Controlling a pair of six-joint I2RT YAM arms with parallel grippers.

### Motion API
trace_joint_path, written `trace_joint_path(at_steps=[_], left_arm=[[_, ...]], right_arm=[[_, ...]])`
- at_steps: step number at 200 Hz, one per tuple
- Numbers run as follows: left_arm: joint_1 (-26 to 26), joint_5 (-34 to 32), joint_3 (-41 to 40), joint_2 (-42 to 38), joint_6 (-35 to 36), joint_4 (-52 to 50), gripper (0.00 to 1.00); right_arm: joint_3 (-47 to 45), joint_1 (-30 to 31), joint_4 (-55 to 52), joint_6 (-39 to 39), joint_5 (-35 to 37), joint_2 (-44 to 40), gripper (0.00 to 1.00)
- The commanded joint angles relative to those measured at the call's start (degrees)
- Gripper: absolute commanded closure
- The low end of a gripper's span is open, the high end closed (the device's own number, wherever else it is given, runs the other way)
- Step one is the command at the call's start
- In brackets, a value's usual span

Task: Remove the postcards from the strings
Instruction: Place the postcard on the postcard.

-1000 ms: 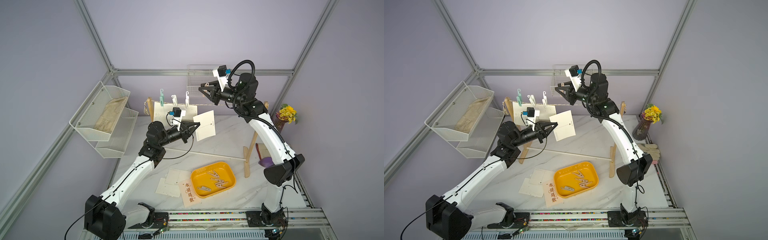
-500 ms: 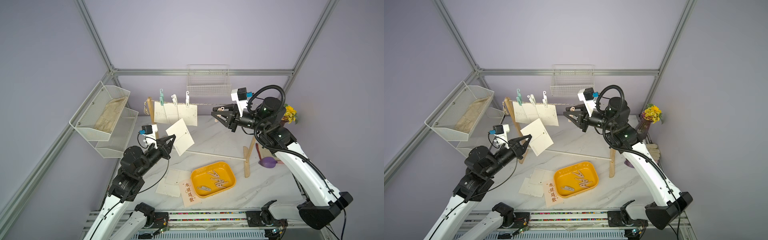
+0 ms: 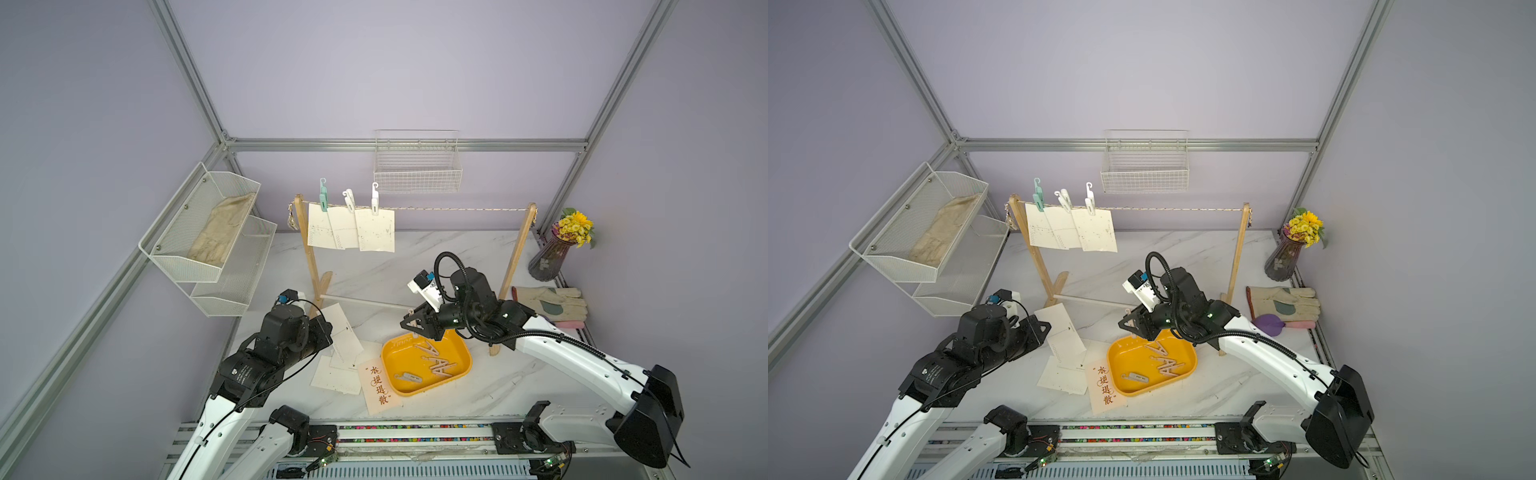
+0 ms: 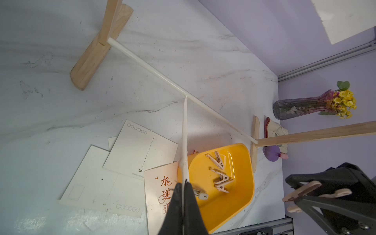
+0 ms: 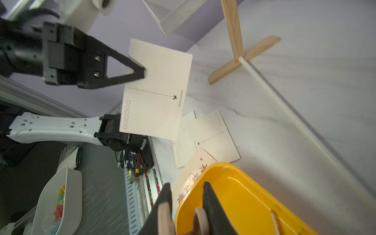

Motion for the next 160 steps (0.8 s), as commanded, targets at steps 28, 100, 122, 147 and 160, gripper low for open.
trace_joint_path(at_steps=[28,100,122,147,160], left_arm=[[0.1,1.1,-4.1,2.0,-4.7,-2.2,1.00],[0.1,1.2,-8.4,3.6,-6.3,0.5,1.00],[0.1,0.9,-9.2,3.4,-6.8,-0.3,1.00],[0.2,0.9,-8.9,4.7,-6.9,-3.3,1.00],[0.1,1.1,-8.4,5.8,-6.3,-4.6,1.00]], right_arm=[[-8.4,1.8,3.4,3.6,6.7,-1.7,0.80],[-8.5,1.9,-1.3,1.4,13.1,0.1,0.61],[-8.7,1.9,-0.7,1.5,14.3,0.0,0.54],[-8.8,1.9,-0.1,1.5,15.1,0.0,0.50],[-8.8,1.9,0.3,1.5,15.2,0.3,0.49]])
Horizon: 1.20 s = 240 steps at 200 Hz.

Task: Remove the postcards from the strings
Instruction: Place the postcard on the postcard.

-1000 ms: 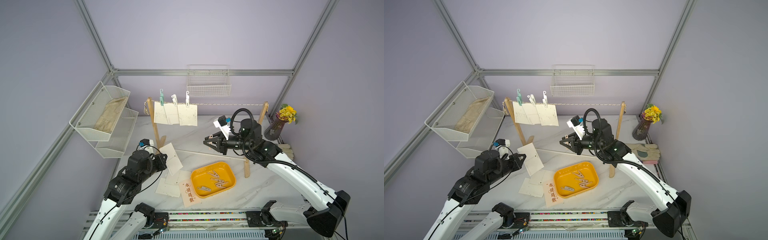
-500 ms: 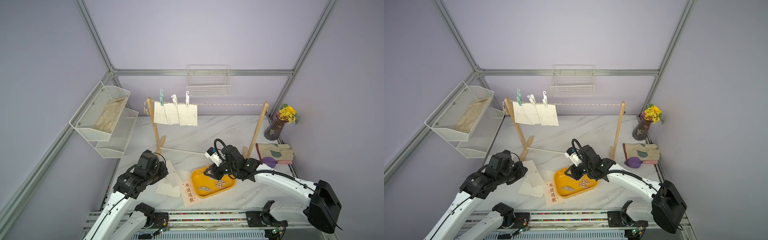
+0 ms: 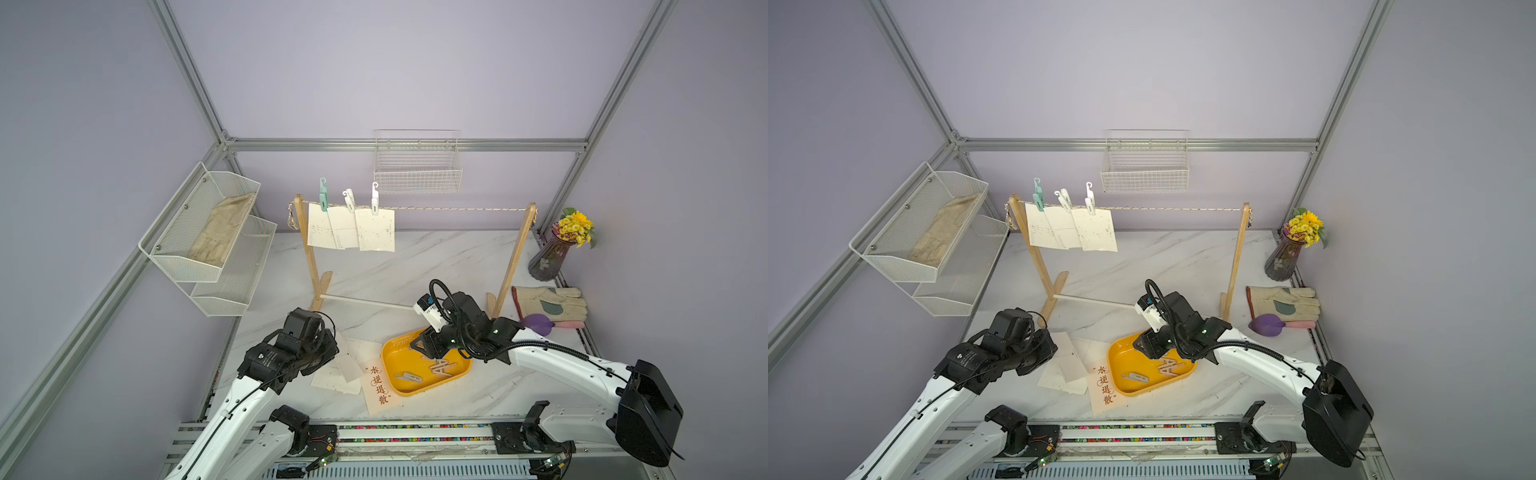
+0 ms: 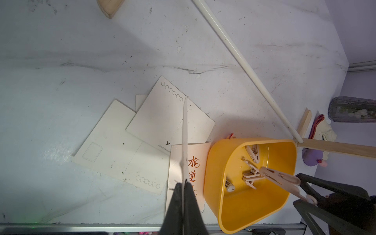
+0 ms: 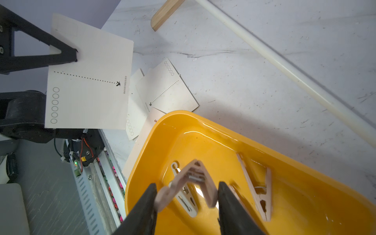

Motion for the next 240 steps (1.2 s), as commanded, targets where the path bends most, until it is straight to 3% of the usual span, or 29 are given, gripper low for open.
trace_joint_path(at_steps=[1,29,79,137,148,164,185,205,240], left_arm=[[0.1,0.2,-0.6,1.4,-0.2,-2.1,1.00],[0.1,-0.1,-0.5,2.9,0.1,-2.7,0.99],[0.1,-0.7,-2.5,3.7,-0.4,-2.4,0.89],[0.1,-0.3,-4.5,2.2,-2.7,0.9,0.88],[0.1,-0.8,-3.9,2.1,-2.4,0.9,0.85],[0.1,-2.8,-1.6,1.7,-1.5,1.2,0.72],[0.1,-7.0,4.6,1.2,5.1,5.5,0.54],[0.1,-8.4,11.2,1.7,16.5,14.0,0.42],[0.0,-0.6,14.5,2.0,34.8,36.4,0.26]], right_arm=[[0.8,0.3,0.8,-0.5,1.6,0.6,0.49],[0.8,0.3,1.3,-0.5,1.4,0.9,0.48],[0.6,0.3,1.2,-1.1,1.5,0.1,0.48],[1.3,0.3,1.3,-1.5,1.1,0.6,0.48],[1.3,0.3,1.2,-1.4,1.0,0.5,0.48],[1.4,0.3,1.2,-1.4,1.3,0.0,0.48],[2.6,0.3,1.7,-0.5,-1.4,-1.5,0.48],[6.5,0.3,2.6,-0.5,-4.1,-3.4,0.46],[18.8,0.3,4.3,-1.8,-9.8,-3.5,0.39]])
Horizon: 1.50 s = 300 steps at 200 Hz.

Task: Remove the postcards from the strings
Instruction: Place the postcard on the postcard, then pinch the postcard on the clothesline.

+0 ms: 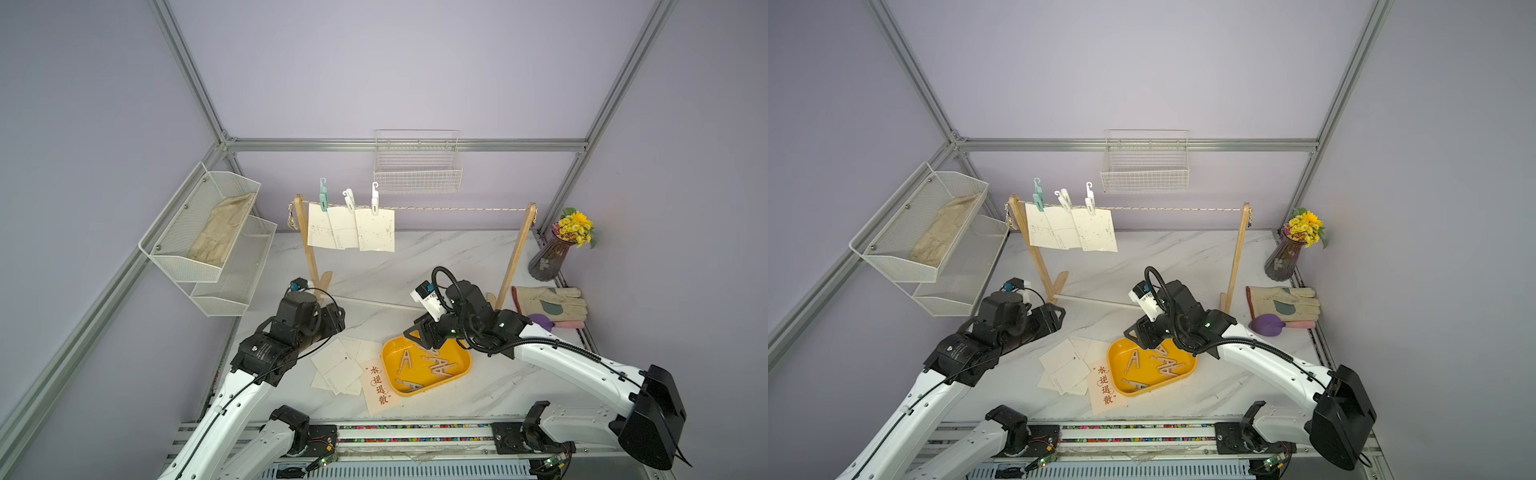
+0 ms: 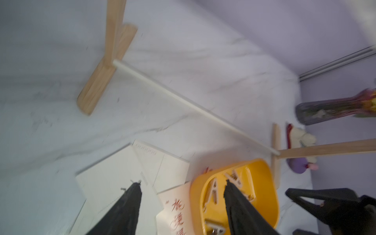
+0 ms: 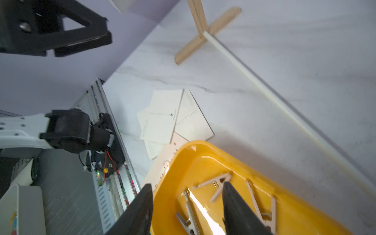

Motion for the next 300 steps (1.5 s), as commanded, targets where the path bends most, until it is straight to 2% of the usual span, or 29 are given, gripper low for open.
trace_joint_path(at_steps=[1,23,48,73,91,126,159,205,258,300], left_arm=[[0.0,4.5,3.7,-0.4,16.4,21.0,0.26],[0.1,14.5,3.7,0.7,24.6,33.2,0.14],[0.1,18.9,3.6,3.8,29.0,42.6,0.03],[0.6,23.9,7.7,9.1,36.0,41.1,0.00],[1.5,24.8,9.3,11.8,37.8,41.8,0.00],[3.5,20.4,9.7,15.2,37.3,46.9,0.00],[4.3,16.7,9.3,17.0,35.9,50.2,0.00],[5.2,26.2,14.1,22.6,36.2,47.1,0.05],[6.8,27.3,14.9,24.6,35.4,47.9,0.21],[9.5,36.4,16.3,25.8,34.0,46.0,0.32]], right_arm=[[8.7,0.3,4.2,-1.0,-5.5,-1.7,0.39],[19.9,-0.1,4.2,-0.1,-5.3,2.0,0.33],[33.4,-3.3,3.9,1.5,-7.7,9.4,0.27],[47.5,-8.1,3.1,4.4,-13.6,17.6,0.22],[55.1,-11.3,3.0,6.1,-17.0,22.7,0.17],[66.0,-13.8,-0.3,4.3,-20.1,30.6,0.11],[69.2,-14.0,-1.8,3.3,-20.8,33.5,0.11],[71.6,-14.3,-3.4,0.0,-22.1,35.7,0.09],[74.9,-14.3,-5.0,-1.8,-23.2,38.6,0.07],[77.2,-14.3,-6.6,-3.8,-24.1,40.5,0.07]])
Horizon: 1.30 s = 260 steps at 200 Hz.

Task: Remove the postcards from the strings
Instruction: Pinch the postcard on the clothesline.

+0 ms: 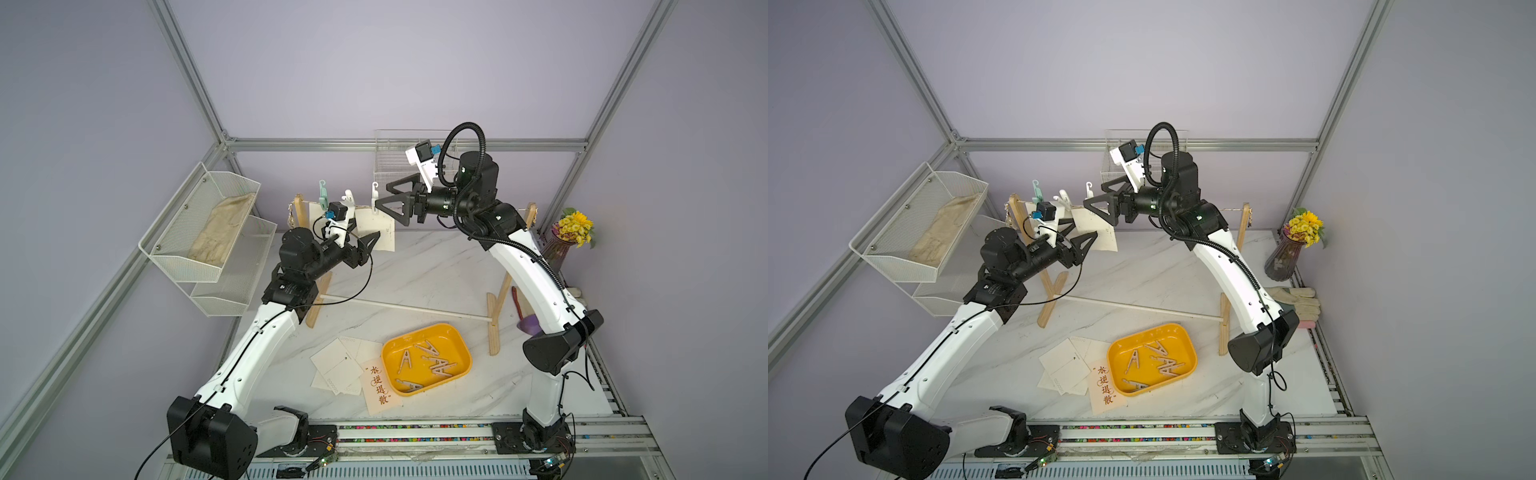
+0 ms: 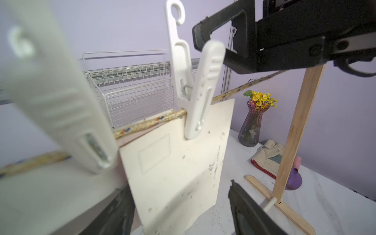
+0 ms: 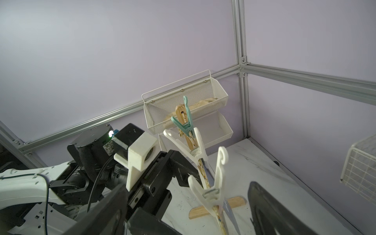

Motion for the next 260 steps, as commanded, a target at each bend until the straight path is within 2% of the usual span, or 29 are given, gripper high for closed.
trace_joint_path(at_steps=[1,31,77,115,155,197,213,231,260], left_arm=[[1.5,6.9,4.5,0.7,-1.3,0.4,0.32],[2.7,10.0,4.0,0.9,-3.2,1.6,0.39],[3.8,11.1,1.5,0.0,-5.5,4.3,0.63],[4.7,11.8,-0.1,0.0,-7.7,6.5,0.78],[5.6,13.0,-1.0,0.9,-11.6,9.7,0.90],[5.7,13.3,-1.4,1.7,-13.0,11.2,0.98],[5.6,13.5,-1.6,2.0,-13.4,11.8,1.00],[5.7,13.6,-1.6,2.3,-14.1,12.3,1.00],[5.8,13.5,-1.6,2.6,-15.0,12.6,1.00]], right_arm=[[2.1,-0.3,-1.7,-2.8,-1.5,1.0,0.07],[3.2,-0.3,-4.0,-3.5,-1.9,2.2,0.06],[4.7,-0.3,-3.7,-2.8,-3.9,4.4,0.10],[5.9,-0.3,-2.5,-1.0,-5.7,6.5,0.18],[7.4,-0.3,-2.5,0.4,-5.8,8.4,0.19],[7.1,-0.3,-0.4,0.4,-4.1,7.8,0.09],[7.2,-0.3,0.1,0.7,-4.2,7.9,0.09],[7.4,-0.3,1.1,1.4,-5.8,8.5,0.13],[7.2,-0.3,3.1,2.5,-8.7,9.5,0.26]])
